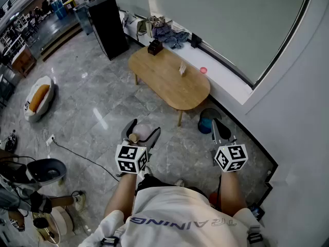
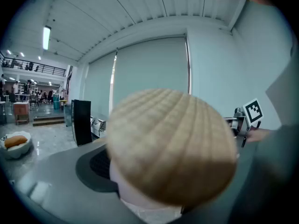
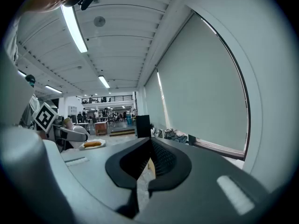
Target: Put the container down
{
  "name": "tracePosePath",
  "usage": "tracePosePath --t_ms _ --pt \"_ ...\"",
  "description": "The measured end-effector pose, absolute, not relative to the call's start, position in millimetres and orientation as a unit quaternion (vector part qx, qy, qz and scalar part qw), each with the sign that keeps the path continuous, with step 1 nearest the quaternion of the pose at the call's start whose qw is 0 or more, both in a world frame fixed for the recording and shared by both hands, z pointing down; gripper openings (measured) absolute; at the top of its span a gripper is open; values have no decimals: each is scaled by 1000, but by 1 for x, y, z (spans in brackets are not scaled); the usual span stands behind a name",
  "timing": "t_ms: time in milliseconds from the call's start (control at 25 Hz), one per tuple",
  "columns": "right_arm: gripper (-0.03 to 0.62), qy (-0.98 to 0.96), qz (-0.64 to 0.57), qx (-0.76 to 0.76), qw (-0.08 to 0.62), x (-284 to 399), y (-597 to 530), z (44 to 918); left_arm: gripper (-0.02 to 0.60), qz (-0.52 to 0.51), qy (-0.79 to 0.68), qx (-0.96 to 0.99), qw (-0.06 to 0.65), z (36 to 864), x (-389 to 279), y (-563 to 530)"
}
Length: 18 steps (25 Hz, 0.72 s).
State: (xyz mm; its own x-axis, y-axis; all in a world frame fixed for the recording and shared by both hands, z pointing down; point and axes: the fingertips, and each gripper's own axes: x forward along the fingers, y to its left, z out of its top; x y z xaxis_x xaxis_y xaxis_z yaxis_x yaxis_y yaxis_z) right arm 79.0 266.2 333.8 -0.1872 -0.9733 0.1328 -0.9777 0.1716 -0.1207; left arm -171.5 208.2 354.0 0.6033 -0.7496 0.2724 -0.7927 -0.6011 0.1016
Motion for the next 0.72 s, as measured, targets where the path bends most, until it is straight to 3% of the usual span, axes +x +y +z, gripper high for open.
tracePosePath --t_ms 720 --pt "14 -762 101 640 -1 47 262 332 414 100 -438 886 113 352 -209 208"
